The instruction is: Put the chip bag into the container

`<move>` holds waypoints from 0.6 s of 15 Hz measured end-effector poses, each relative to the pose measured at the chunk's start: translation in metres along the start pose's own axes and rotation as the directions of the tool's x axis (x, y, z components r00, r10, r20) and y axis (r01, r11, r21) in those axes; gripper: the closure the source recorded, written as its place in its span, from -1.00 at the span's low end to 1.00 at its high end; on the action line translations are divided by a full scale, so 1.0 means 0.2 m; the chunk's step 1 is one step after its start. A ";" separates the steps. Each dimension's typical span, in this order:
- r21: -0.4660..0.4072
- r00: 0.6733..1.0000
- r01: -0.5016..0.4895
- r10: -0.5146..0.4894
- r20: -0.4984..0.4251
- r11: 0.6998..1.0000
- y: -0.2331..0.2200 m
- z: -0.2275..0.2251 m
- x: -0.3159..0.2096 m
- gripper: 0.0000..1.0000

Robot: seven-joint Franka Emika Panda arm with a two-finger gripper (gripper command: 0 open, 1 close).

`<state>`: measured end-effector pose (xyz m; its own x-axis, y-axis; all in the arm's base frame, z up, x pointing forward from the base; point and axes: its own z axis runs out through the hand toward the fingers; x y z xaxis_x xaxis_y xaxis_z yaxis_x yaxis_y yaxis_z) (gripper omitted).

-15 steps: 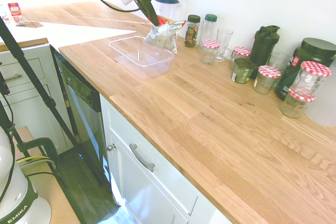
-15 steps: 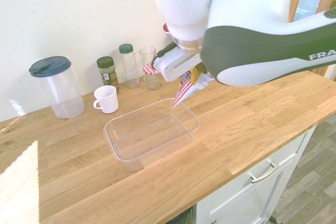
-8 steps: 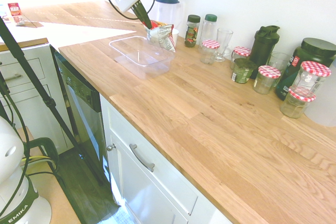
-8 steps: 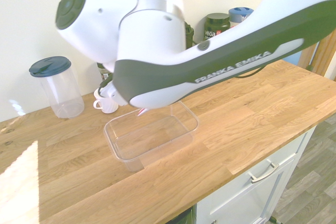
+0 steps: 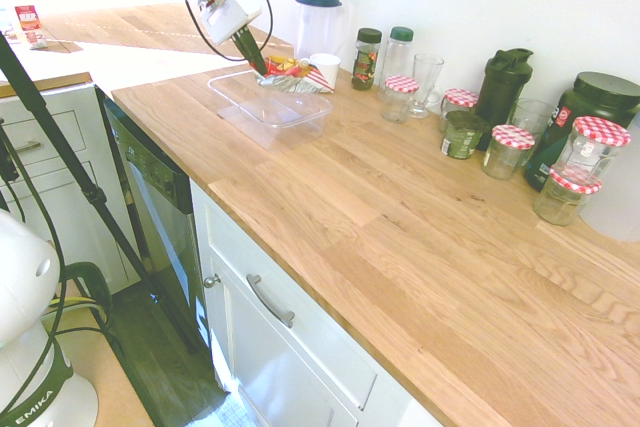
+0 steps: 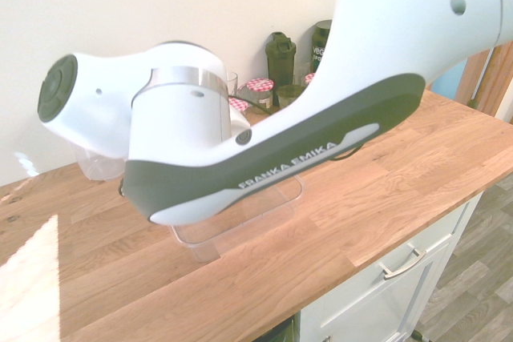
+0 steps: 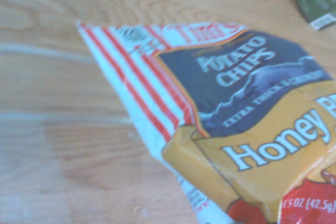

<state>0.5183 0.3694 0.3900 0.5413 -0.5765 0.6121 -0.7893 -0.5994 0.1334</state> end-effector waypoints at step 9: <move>-0.029 0.998 0.004 -0.002 0.070 1.000 0.07 0.16 -0.24 -1.00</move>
<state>0.4909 0.3711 0.3363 0.5618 -0.6127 0.5559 -0.7951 -0.5854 0.1583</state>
